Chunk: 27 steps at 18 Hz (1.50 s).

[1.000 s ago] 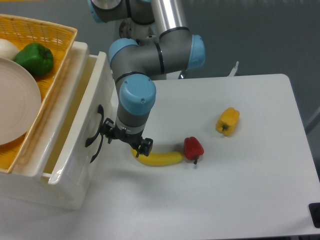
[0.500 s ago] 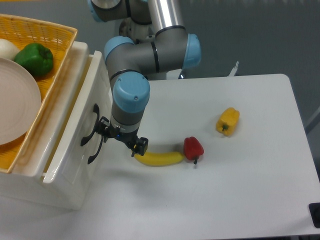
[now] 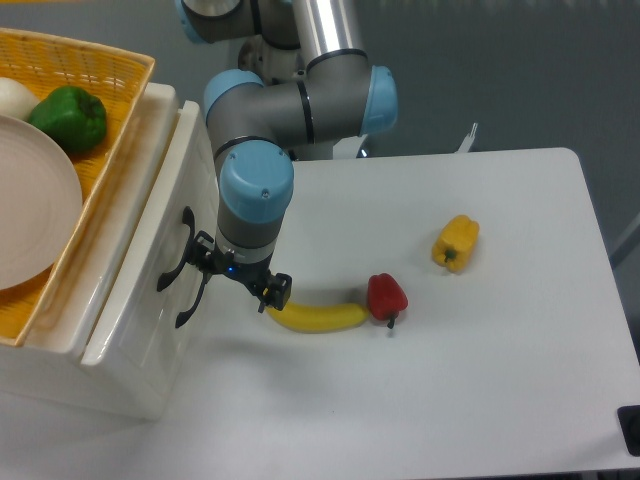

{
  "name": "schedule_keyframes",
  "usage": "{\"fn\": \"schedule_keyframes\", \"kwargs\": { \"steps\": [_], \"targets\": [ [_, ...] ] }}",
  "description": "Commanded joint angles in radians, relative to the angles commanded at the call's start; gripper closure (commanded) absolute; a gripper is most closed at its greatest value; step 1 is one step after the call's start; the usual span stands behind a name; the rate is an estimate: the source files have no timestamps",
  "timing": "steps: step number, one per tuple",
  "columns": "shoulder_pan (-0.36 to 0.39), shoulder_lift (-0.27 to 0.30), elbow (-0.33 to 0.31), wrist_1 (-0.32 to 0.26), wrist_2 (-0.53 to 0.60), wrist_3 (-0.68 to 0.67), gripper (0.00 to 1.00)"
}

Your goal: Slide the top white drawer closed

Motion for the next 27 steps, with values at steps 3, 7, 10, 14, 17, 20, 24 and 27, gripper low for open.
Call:
{"fn": "schedule_keyframes", "kwargs": {
  "steps": [3,7,10,14,17,20,24,27],
  "targets": [
    [0.000,0.002,0.000,0.000,-0.002,0.000,0.00],
    [-0.006,0.002,0.000,0.000,0.000,0.000,0.00],
    [-0.003,0.003,0.003,0.000,0.000,0.000,0.00],
    [0.005,0.003,0.009,0.000,0.000,0.002,0.00],
    [0.012,0.003,0.018,-0.002,0.002,0.002,0.00],
    [0.054,0.011,0.026,-0.002,0.003,0.012,0.00],
    [0.110,0.029,0.023,-0.003,0.047,0.090,0.00],
    [0.126,0.031,0.029,-0.003,0.101,0.100,0.00]
  ]
}}
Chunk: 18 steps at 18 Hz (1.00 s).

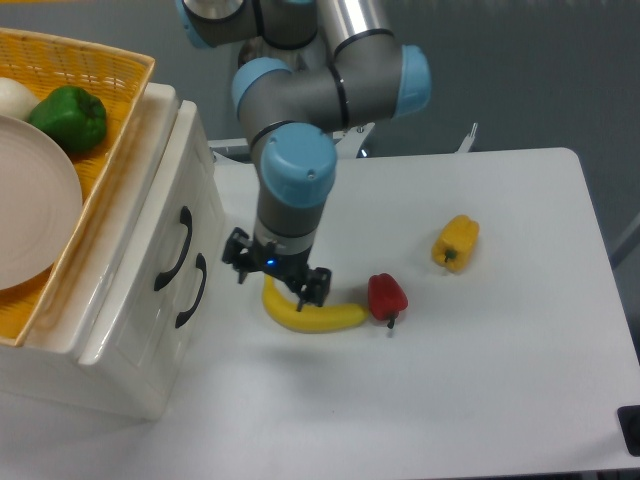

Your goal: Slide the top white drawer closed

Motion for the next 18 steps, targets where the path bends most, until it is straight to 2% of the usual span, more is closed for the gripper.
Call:
{"fn": "schedule_keyframes", "kwargs": {
  "steps": [4,9,14,18],
  "targets": [
    [0.032,-0.002,0.014,0.000,0.022,0.020,0.00],
    [0.106,-0.006,0.006,0.002,0.038,0.208,0.00],
    [0.156,-0.026,0.012,0.006,0.172,0.380,0.00],
    [0.227,-0.029,0.012,0.006,0.169,0.491,0.00]
  ]
}}
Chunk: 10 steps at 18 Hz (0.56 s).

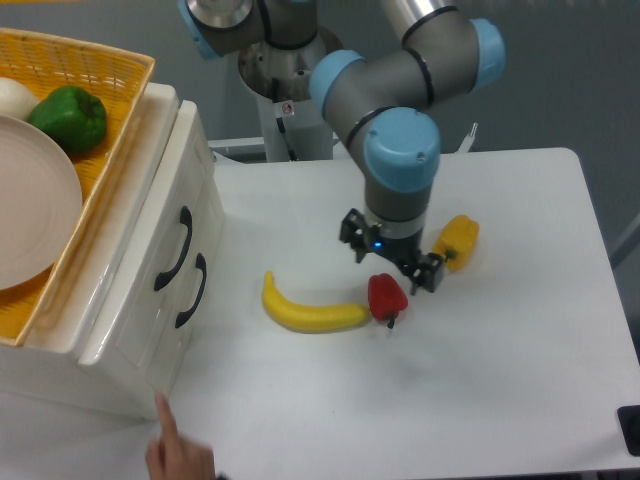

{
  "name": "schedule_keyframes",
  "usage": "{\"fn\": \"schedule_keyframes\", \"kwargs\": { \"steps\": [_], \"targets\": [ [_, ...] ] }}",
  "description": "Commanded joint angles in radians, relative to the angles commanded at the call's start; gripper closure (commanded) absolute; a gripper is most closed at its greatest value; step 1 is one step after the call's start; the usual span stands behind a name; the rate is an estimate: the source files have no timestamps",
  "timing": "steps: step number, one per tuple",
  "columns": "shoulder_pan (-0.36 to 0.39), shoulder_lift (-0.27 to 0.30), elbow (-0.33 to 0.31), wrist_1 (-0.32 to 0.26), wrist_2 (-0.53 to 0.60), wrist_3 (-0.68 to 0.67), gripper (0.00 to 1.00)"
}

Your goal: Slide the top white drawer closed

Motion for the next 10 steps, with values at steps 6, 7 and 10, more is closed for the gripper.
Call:
{"fn": "schedule_keyframes", "kwargs": {
  "steps": [6,7,10],
  "targets": [
    [0.112,-0.015,0.003,0.003,-0.002,0.233,0.00],
    [0.121,-0.017,0.003,0.003,-0.002,0.249,0.00],
    [0.143,-0.017,0.003,0.005,-0.003,0.272,0.00]
  ]
}}
